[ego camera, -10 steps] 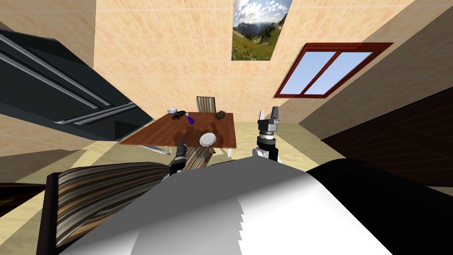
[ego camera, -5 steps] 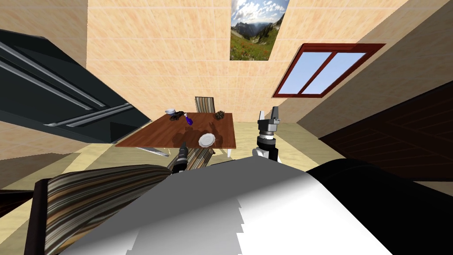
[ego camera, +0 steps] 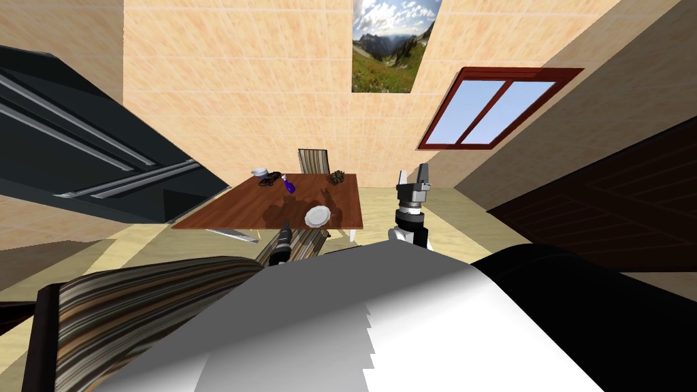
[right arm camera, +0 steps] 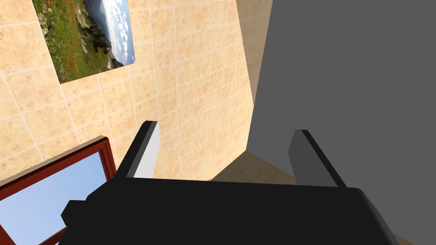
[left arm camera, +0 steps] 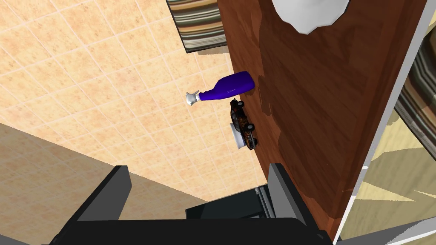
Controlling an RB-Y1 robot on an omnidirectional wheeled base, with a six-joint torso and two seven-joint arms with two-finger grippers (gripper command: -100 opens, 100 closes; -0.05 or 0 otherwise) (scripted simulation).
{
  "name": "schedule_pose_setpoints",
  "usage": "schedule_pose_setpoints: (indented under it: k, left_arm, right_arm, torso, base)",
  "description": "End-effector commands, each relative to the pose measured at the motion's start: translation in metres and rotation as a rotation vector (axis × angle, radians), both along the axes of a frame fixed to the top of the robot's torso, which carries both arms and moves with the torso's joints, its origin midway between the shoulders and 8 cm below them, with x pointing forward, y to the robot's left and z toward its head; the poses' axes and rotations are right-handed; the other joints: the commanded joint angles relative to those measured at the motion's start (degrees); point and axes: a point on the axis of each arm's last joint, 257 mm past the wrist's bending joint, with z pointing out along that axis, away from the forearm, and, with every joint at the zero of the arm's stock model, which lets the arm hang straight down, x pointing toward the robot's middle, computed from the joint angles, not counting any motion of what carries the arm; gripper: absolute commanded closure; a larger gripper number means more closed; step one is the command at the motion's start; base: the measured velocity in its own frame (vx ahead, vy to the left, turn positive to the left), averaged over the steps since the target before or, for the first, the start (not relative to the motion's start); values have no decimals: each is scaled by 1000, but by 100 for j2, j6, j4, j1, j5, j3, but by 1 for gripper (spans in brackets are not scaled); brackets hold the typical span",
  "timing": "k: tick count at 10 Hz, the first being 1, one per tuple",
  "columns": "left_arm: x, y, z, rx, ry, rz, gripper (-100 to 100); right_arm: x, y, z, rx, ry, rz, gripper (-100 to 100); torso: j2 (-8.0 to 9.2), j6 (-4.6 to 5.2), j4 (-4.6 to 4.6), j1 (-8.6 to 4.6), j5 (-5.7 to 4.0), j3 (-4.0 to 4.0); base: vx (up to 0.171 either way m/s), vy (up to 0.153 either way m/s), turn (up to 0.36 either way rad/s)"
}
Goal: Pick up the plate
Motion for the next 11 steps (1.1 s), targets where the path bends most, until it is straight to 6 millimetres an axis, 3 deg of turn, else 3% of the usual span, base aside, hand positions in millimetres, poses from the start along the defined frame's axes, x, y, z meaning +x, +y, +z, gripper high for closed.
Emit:
schedule_pose_setpoints:
  k: [1, 5, 6, 11]
  left_arm:
    - [-3, -1, -18, -7, 39, 2, -100]
    - [-6, -12, -55, -24, 115, -3, -100]
    - [-6, -12, -55, -24, 117, -3, -100]
    - [-9, -39, -94, -55, 196, -22, -100]
  right_arm:
    - [0, 0, 0, 0, 0, 0, 0]
    - [0, 0, 0, 0, 0, 0, 0]
    - [0, 0, 0, 0, 0, 0, 0]
    - [0, 0, 0, 0, 0, 0, 0]
  torso:
    - [0, 0, 0, 0, 0, 0]
    - [0, 0, 0, 2, 0, 0]
    - [0, 0, 0, 5, 0, 0]
    - [2, 0, 1, 1, 0, 1]
  base:
    - [10, 11, -36]
    - [11, 18, -38]
    - [10, 19, -17]
    - [6, 20, -25]
